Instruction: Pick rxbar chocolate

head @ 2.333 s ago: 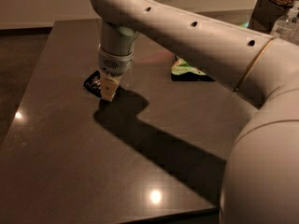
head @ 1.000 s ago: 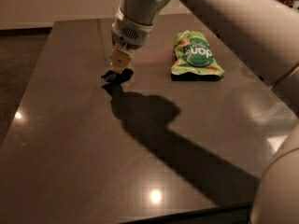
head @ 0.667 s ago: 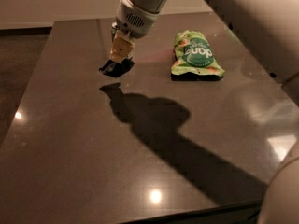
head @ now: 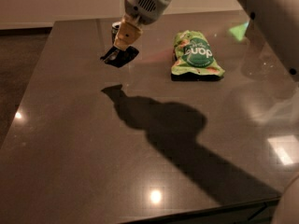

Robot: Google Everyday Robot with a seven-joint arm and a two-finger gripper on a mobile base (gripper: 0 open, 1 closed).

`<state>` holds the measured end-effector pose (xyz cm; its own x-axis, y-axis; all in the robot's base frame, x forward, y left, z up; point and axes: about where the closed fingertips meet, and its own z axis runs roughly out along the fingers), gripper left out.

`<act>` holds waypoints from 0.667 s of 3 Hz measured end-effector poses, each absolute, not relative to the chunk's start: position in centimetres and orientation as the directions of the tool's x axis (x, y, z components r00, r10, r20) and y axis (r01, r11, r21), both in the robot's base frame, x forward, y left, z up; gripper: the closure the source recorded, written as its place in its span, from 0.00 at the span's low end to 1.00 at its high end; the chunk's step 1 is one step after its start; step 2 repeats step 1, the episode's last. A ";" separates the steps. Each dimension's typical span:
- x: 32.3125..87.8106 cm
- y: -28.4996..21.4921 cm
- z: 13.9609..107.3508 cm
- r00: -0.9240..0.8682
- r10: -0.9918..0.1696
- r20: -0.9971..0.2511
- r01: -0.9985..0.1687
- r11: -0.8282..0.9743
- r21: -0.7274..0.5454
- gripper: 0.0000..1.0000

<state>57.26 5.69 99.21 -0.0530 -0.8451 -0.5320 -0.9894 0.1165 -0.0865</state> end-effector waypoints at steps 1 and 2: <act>56.8 5.3 99.9 -0.046 -0.833 -0.552 -0.991 0.108 -0.080 1.00; 56.8 5.3 99.9 -0.046 -0.833 -0.552 -0.991 0.108 -0.080 1.00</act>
Offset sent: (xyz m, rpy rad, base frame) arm 0.0000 0.0000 0.0000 0.0000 0.0000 0.0000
